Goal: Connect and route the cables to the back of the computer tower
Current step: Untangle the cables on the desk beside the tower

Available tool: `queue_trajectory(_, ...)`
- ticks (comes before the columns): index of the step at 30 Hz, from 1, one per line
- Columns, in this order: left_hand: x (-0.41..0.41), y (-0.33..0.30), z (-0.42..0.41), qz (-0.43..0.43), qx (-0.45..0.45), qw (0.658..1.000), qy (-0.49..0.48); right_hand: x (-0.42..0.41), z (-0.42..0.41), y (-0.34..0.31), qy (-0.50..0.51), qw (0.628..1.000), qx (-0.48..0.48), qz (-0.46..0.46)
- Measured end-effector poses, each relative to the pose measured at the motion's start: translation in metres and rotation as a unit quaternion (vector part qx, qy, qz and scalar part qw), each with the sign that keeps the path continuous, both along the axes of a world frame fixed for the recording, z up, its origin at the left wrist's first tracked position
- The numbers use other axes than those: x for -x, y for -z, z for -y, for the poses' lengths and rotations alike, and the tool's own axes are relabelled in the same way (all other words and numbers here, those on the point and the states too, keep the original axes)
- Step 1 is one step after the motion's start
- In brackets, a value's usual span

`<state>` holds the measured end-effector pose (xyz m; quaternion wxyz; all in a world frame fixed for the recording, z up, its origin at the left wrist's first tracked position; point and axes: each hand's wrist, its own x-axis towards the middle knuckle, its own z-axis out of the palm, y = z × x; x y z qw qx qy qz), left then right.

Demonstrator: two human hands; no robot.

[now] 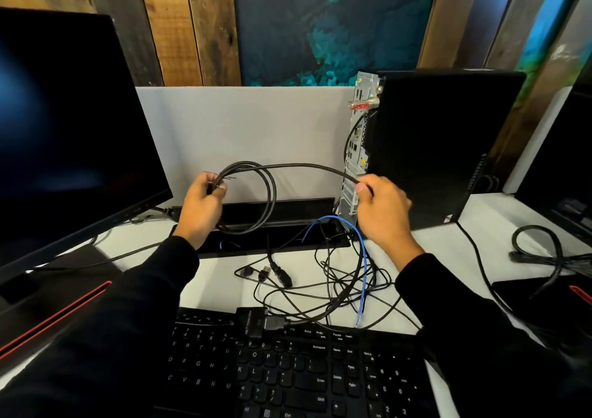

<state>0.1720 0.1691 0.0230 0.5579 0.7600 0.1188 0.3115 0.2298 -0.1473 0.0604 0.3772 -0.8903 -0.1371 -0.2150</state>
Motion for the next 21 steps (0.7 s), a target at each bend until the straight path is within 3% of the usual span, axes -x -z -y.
queue_trajectory(2, 0.001, -0.012, -0.001, 0.014, 0.128, 0.991, 0.038, 0.004, -0.014, -0.008, -0.048, 0.998, 0.022, 0.032)
queue_trajectory(4, 0.003, -0.022, -0.001, 0.015, 0.168, 0.985, 0.047, 0.008, -0.023, -0.018, -0.075, 0.995, 0.033, 0.062)
queue_trajectory(11, -0.001, -0.019, 0.004, 0.045, 0.08, 0.996, 0.005, 0.007, -0.035, -0.056, -0.022, 0.99, 0.106, 0.086)
queue_trajectory(15, -0.001, -0.015, 0.007, 0.013, -0.037, 0.999, 0.032, -0.001, -0.033, -0.073, -0.036, 0.988, 0.115, 0.095)
queue_trajectory(21, -0.004, -0.013, 0.003, -0.012, -0.14, 0.988, -0.058, 0.0, -0.043, -0.085, -0.048, 0.983, 0.143, 0.101)
